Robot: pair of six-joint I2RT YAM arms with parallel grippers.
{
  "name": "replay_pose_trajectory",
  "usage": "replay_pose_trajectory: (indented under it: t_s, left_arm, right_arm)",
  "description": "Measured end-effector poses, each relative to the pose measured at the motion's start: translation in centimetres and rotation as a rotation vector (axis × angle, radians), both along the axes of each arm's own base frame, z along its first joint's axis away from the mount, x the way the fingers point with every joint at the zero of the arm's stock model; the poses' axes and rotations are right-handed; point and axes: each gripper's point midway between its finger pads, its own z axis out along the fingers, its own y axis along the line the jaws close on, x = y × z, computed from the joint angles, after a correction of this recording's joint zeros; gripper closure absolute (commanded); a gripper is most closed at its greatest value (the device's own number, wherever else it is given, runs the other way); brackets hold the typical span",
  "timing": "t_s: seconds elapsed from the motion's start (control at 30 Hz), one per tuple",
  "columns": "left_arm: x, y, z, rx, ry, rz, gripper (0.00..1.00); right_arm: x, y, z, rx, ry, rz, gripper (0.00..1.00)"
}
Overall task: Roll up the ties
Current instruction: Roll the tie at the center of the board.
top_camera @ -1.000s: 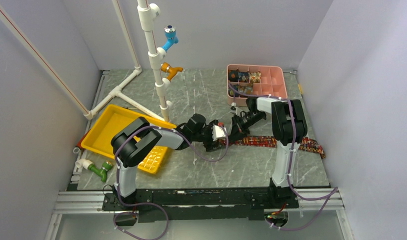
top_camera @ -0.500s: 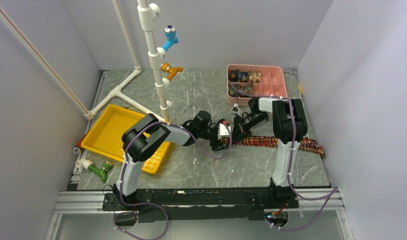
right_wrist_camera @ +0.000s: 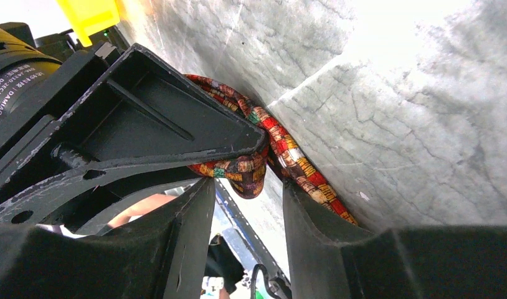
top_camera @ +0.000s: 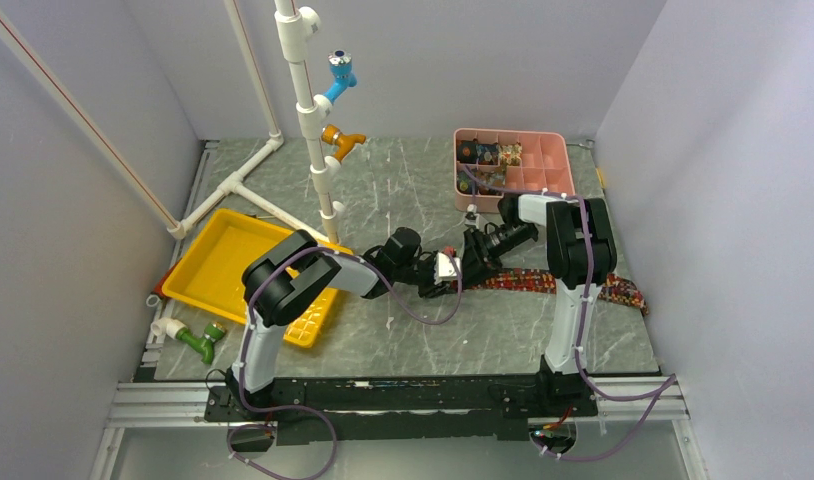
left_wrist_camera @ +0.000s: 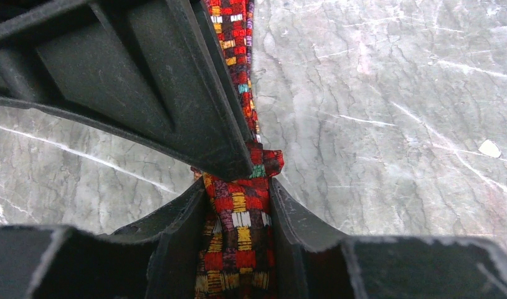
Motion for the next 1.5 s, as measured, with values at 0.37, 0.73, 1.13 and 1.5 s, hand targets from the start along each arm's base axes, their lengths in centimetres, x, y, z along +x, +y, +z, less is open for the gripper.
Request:
replay_pose_trajectory:
  t_s: [0.37, 0.73, 1.13, 1.5]
  left_arm:
    - [-0.1, 0.1, 0.0, 0.012, 0.016, 0.004, 0.68]
    - [-1.6, 2.4, 0.0, 0.057, 0.084, -0.090, 0.69]
    - [-2.8, 3.5, 0.2, 0.077, 0.181, -0.134, 0.63]
    - [-2.6, 4.5, 0.1, 0.081, 0.200, -0.023, 0.49]
  right_arm:
    - [0.0, 0.2, 0.1, 0.015, -0.020, 0.020, 0.93]
    - [-0.7, 0.4, 2.6, 0.044, -0.060, 0.055, 0.60]
    - [0.4, -1.9, 0.7, -0.129, -0.186, 0.089, 0.73]
    - [0.6, -2.7, -1.5, -0.206, -0.165, 0.097, 0.79]
